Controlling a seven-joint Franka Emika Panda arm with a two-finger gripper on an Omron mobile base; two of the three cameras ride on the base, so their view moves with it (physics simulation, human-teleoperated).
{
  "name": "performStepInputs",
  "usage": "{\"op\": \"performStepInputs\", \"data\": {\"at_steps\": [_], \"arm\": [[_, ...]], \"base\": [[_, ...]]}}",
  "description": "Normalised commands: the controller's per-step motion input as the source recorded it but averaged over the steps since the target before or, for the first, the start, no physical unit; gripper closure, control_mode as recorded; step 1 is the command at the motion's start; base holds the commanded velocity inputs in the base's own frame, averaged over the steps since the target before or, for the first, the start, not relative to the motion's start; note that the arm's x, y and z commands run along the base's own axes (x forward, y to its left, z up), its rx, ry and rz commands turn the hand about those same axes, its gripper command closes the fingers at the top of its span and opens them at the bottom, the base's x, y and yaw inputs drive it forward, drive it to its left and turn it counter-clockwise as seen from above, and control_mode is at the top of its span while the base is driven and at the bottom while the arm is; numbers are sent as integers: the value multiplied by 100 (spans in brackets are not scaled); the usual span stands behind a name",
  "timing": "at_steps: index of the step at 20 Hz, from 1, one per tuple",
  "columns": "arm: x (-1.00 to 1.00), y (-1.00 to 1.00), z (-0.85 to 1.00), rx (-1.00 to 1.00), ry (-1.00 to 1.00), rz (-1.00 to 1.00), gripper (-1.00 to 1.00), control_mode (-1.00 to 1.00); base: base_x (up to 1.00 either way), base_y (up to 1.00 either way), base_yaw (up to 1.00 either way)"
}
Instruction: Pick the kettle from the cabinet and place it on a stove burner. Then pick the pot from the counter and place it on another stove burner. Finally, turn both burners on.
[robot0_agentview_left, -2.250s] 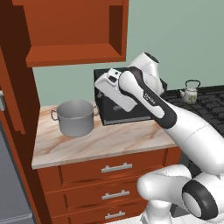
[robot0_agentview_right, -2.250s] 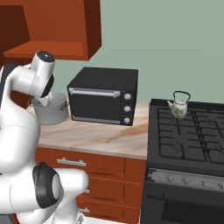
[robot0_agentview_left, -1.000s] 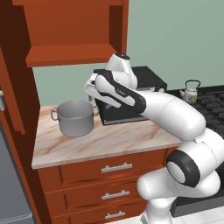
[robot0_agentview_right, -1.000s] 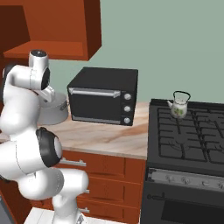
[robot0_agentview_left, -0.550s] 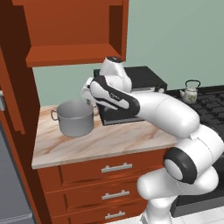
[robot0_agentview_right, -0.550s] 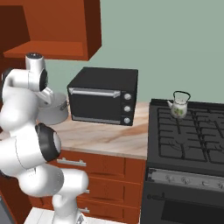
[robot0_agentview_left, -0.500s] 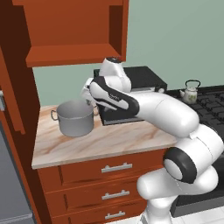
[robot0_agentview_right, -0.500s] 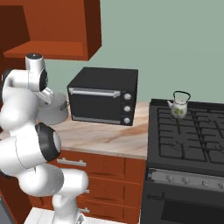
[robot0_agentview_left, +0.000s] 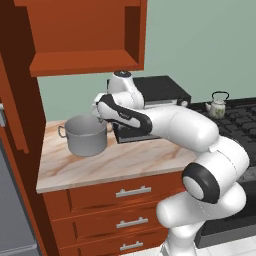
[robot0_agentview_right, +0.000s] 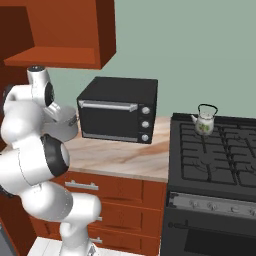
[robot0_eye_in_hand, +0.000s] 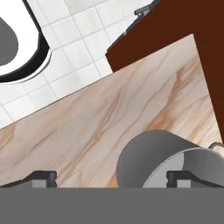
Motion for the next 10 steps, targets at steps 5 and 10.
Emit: {"op": "performStepInputs", "data": {"at_steps": [5,10], "arm": [[19,3,-6,-2,0,-6,-100,-100],[17,0,-7,-1,0,-4,-100,-100]], "base": [[0,0,0],[0,0,0]]}}
